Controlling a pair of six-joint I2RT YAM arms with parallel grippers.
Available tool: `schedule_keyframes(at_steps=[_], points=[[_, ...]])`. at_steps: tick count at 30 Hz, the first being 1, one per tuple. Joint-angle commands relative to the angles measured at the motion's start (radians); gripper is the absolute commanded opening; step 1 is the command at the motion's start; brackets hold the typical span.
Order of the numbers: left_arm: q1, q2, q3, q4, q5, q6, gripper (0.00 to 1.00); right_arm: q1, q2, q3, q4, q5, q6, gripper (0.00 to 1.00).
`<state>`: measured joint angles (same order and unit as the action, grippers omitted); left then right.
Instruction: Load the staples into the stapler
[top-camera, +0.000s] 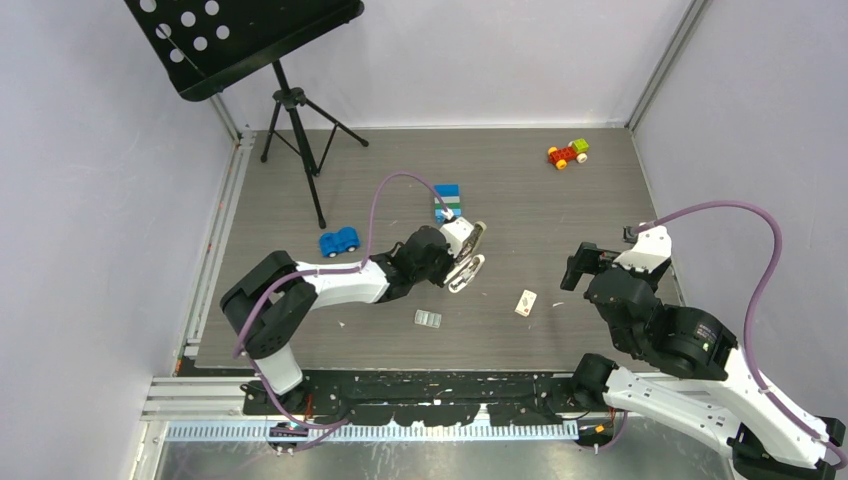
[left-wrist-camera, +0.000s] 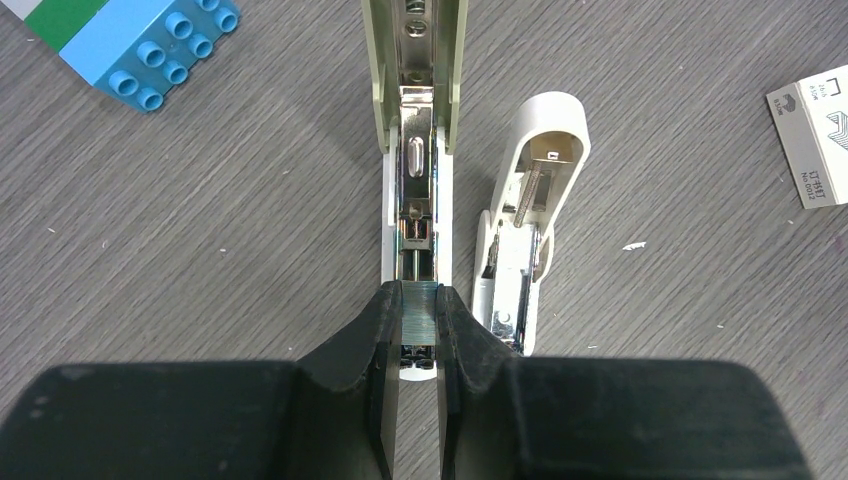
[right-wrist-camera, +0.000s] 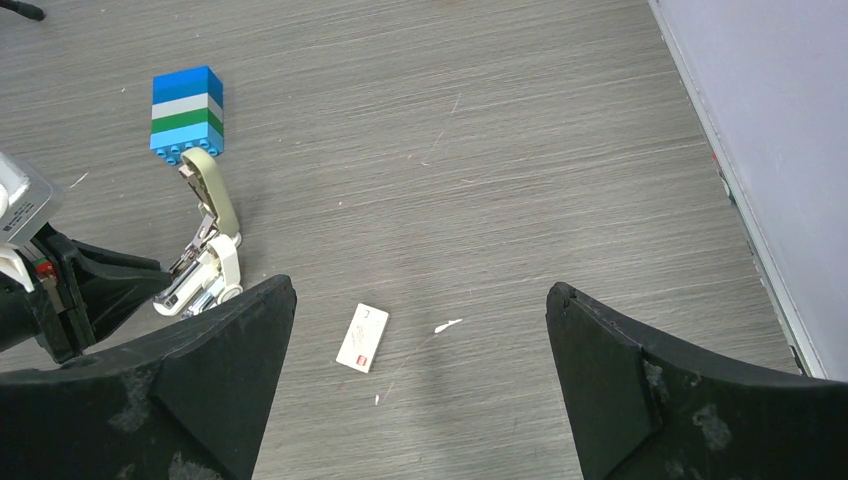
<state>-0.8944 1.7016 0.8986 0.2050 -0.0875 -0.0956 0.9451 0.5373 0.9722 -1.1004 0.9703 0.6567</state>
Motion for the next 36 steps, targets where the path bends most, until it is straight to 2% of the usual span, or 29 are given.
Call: schedule_keyframes(at_steps=[1,22,36], points=[[0.007,0.009,-0.003,0.027,-0.003,0.010,0.00,-0.003,0.015,0.003,0.026,0.014,-0.001,1.00],[0.012,-0.062,-0.001,0.002,0.006,0.029,0.00,-0.003,0.025,0.005,0.025,0.012,-0.003,1.00],[0.021,-0.005,0.002,0.010,0.029,0.027,0.00,-0.003,0.030,0.005,0.025,0.010,-0.003,1.00]])
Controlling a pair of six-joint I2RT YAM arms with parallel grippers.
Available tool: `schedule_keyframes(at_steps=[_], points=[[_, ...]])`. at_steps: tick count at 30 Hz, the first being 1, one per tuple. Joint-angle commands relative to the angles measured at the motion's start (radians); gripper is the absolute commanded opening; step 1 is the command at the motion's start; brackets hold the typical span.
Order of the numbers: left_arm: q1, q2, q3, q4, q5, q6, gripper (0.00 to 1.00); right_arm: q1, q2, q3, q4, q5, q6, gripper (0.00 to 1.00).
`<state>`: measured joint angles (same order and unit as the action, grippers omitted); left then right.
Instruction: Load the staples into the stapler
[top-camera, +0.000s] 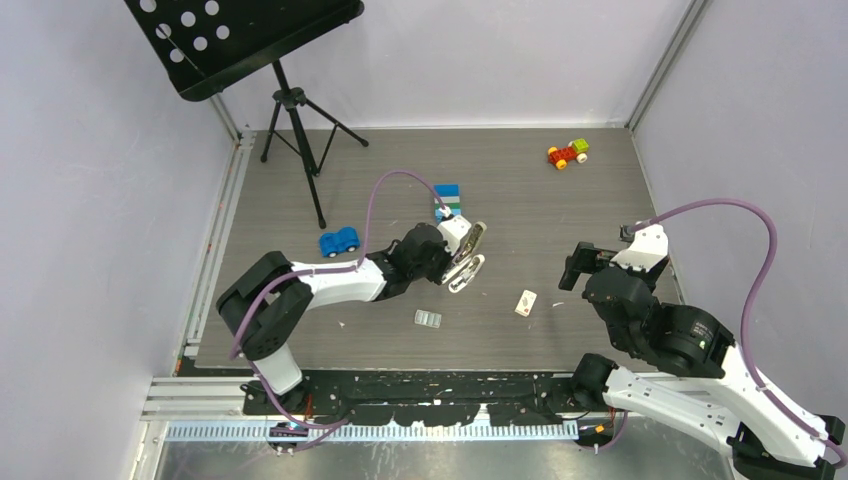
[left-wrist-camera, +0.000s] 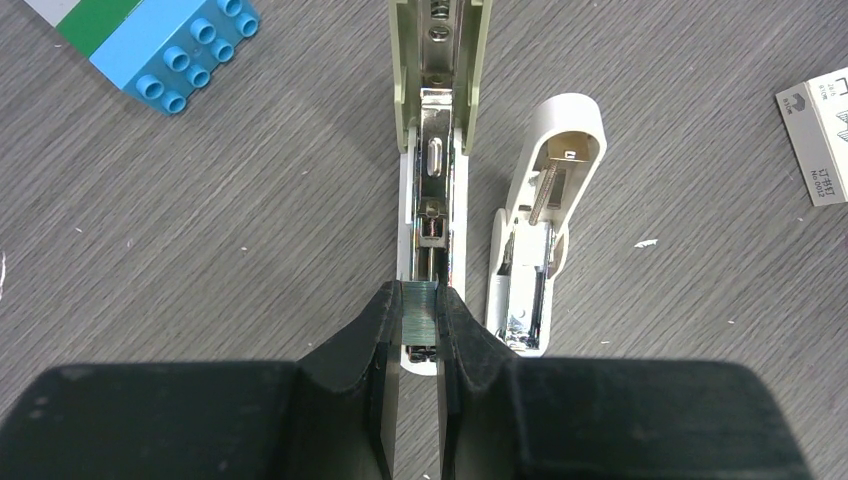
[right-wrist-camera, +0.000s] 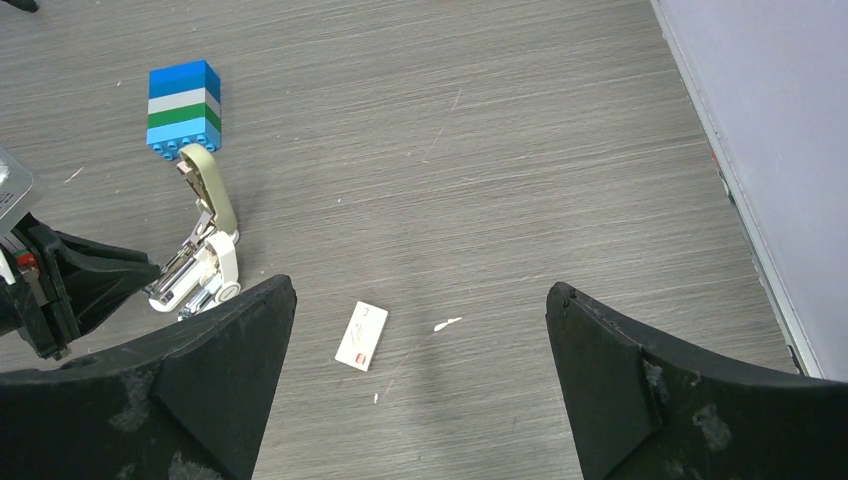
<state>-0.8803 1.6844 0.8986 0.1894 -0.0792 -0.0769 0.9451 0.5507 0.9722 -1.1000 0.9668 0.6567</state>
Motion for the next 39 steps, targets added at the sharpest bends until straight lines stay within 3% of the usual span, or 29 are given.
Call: schedule_keyframes(at_steps=[1,39], points=[[0.007,0.015,0.002,0.025,0.023,0.008,0.00,-0.003,0.016,0.005,0.026,0.012,-0.004,1.00],[0.007,-0.021,-0.020,0.062,0.053,0.015,0.00,-0.003,0.037,0.005,0.025,0.000,-0.006,1.00]])
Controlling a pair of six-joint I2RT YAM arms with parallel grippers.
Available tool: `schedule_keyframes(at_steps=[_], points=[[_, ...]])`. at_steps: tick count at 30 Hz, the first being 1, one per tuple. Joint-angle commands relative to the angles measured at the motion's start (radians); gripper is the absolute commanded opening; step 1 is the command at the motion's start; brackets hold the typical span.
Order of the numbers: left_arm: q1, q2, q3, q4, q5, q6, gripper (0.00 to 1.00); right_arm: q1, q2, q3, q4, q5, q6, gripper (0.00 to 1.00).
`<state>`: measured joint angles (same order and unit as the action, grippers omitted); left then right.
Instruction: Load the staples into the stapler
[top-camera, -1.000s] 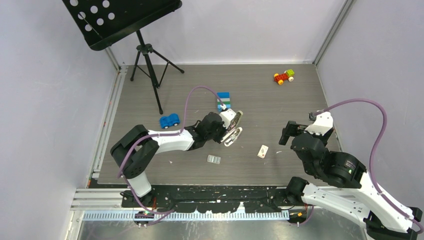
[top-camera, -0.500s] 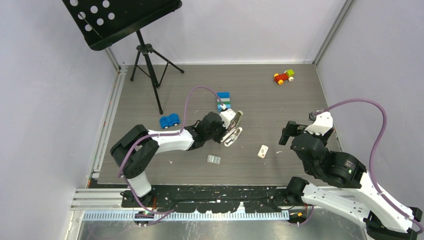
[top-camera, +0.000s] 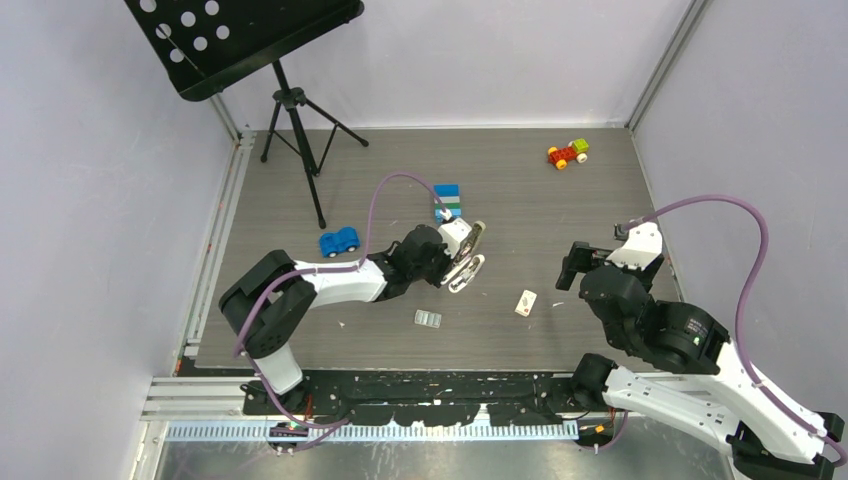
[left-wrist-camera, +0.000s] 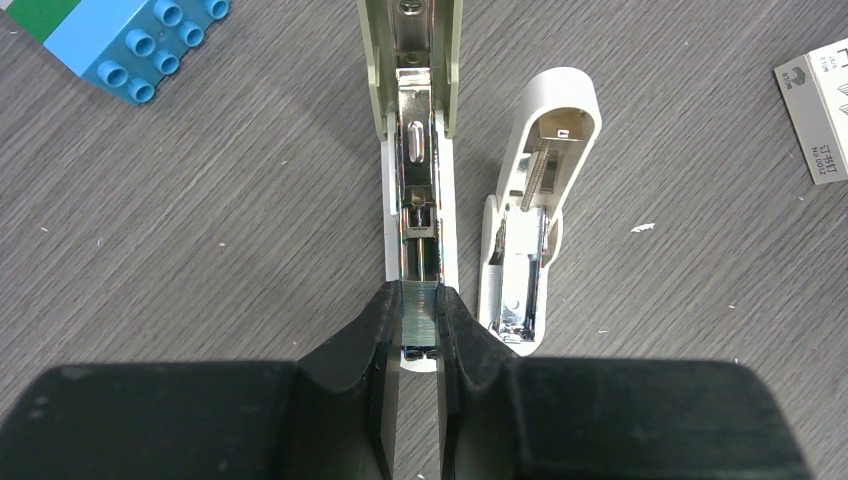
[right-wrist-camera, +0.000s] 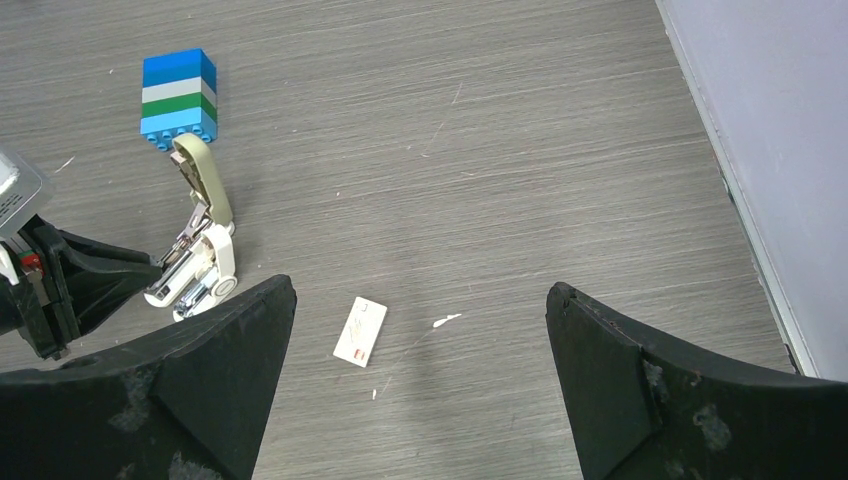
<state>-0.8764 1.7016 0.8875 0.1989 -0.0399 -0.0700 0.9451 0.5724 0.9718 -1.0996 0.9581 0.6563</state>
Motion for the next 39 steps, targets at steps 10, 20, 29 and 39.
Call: schedule_keyframes(at_steps=[10,20,29,39], points=[[0.002,-0.050,-0.010,0.066,-0.005,0.000,0.01,-0.003,0.017,0.005,0.025,0.008,-0.007,1.00],[0.002,-0.041,-0.010,0.069,0.015,-0.007,0.01,-0.003,0.023,0.005,0.026,0.007,-0.007,1.00],[0.003,-0.039,-0.013,0.071,0.023,-0.011,0.00,-0.003,0.027,0.005,0.025,0.004,-0.007,1.00],[0.003,-0.054,-0.019,0.073,0.003,-0.016,0.00,-0.003,0.034,0.005,0.025,0.001,-0.008,1.00]])
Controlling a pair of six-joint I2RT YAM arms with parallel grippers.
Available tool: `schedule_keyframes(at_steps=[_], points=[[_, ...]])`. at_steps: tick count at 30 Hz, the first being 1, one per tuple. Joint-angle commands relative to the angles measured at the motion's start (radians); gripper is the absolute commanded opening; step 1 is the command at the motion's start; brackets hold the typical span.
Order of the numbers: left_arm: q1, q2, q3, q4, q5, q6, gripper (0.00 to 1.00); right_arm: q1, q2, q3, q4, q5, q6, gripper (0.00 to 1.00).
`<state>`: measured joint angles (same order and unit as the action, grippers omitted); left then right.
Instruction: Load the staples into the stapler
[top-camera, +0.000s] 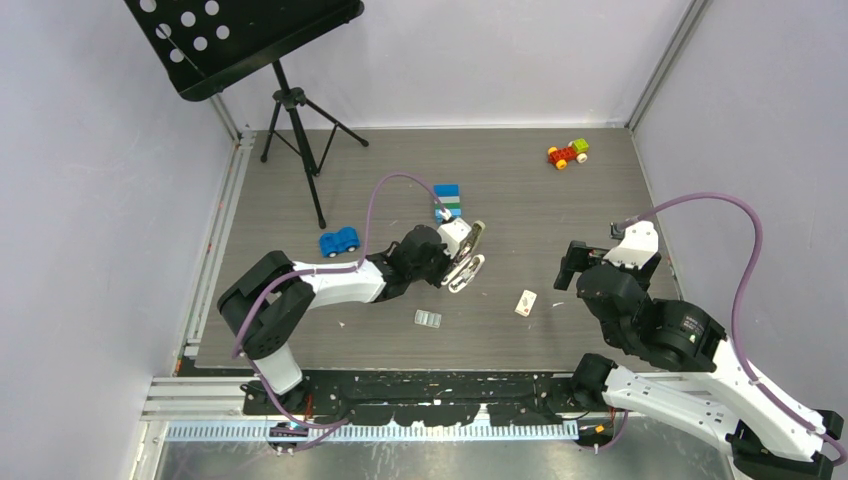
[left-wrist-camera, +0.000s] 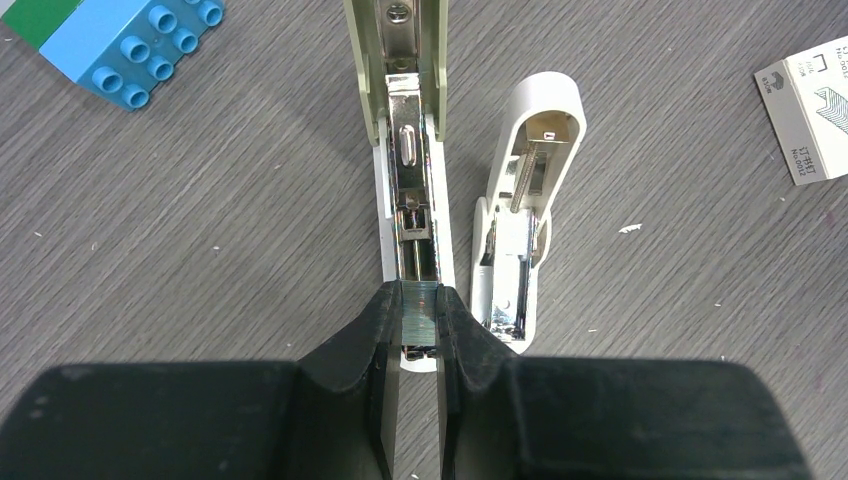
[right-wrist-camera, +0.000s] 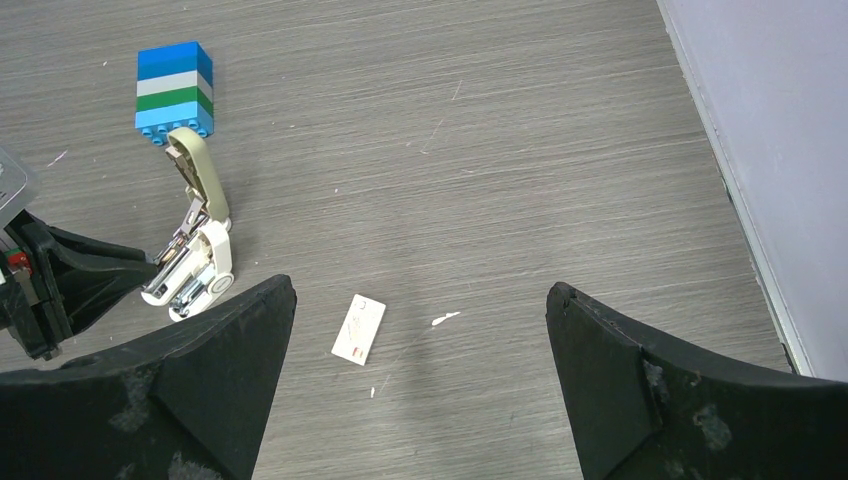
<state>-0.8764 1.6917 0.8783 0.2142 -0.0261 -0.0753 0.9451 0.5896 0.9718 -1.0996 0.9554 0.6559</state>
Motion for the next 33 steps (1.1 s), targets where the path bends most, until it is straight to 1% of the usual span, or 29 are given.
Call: schedule_keyframes(at_steps=[1,16,33], points=[[0.003,-0.049,-0.010,0.057,-0.015,-0.011,0.00,-0.003,0.018,0.005,0.025,0.003,-0.007,1.00],[0.002,-0.052,-0.007,0.057,-0.001,-0.032,0.01,-0.003,0.021,0.005,0.025,0.000,-0.007,1.00],[0.002,-0.013,0.004,0.060,-0.004,-0.038,0.00,-0.003,0.024,0.005,0.025,-0.001,-0.009,1.00]])
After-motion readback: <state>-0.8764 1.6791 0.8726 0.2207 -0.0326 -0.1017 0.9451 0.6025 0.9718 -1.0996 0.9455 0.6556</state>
